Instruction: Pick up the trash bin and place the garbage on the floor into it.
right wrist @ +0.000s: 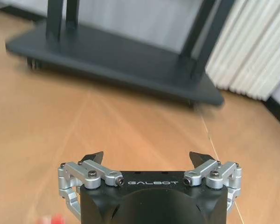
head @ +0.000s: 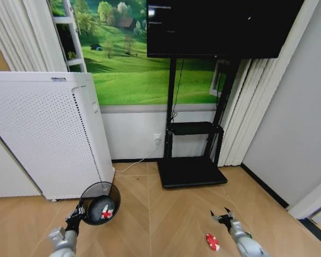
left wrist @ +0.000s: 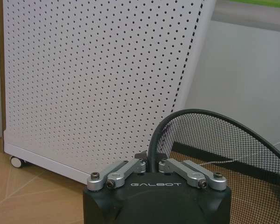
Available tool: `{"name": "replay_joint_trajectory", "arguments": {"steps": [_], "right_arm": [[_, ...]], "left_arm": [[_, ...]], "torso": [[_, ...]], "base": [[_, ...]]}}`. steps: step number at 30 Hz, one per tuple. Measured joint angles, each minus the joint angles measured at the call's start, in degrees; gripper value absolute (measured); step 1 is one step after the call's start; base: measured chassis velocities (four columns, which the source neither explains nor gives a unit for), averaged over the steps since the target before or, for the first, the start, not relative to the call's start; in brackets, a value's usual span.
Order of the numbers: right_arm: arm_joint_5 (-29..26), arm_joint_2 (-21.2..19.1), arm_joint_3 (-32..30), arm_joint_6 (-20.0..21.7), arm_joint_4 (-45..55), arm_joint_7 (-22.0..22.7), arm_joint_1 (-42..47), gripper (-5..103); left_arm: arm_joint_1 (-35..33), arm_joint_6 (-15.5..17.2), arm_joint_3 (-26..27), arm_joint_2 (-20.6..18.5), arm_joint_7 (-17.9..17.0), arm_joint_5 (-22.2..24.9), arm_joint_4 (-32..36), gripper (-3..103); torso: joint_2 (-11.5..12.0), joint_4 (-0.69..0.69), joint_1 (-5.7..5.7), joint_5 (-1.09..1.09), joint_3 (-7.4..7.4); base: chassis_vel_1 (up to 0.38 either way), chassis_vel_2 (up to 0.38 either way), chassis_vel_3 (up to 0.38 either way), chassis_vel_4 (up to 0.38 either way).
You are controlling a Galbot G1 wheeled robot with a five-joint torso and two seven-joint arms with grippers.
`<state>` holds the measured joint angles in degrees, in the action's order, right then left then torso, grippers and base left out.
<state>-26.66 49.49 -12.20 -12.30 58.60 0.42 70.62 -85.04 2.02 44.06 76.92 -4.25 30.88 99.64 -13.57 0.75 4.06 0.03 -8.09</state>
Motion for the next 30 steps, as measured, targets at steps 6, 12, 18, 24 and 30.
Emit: {"name": "replay_joint_trajectory", "arguments": {"steps": [6,12,18,24,30], "right_arm": [[2.2,-3.5,-2.2,0.1,0.2,-3.6,6.6,100],[5.9,-3.6,-1.7,-2.2,-2.3,-8.1,6.9,100],[10.3,-1.2,-1.9,-2.5,-2.6,-8.4,8.4,100],[12.1,0.9,-2.9,-1.7,-3.8,-7.1,8.8,100],[8.4,2.2,-1.9,1.4,-4.1,-5.9,7.6,100]], "left_arm": [[0.3,0.4,-0.1,0.7,0.1,0.6,-1.1,6],[-0.1,-0.1,0.9,0.7,0.3,1.1,-1.6,6],[-0.9,-0.1,1.8,0.5,0.3,1.2,-0.5,6],[-1.6,-0.5,2.6,0.7,0.2,1.0,-1.5,6],[-2.3,-0.6,2.9,1.1,0.2,0.5,-1.1,6]], "torso": [[0.0,-0.01,0.0,-0.02,0.0],[0.0,-0.04,0.0,-0.03,0.0],[0.0,-0.03,0.0,0.0,0.0],[0.0,-0.03,0.0,-0.04,-0.01],[0.0,-0.04,0.01,-0.03,-0.01]], "base": [[0.0,0.0,0.0,0.0],[0.0,0.0,0.0,0.0],[0.0,0.0,0.0,0.0],[0.0,0.0,0.0,0.0],[0.0,0.0,0.0,0.0]]}}
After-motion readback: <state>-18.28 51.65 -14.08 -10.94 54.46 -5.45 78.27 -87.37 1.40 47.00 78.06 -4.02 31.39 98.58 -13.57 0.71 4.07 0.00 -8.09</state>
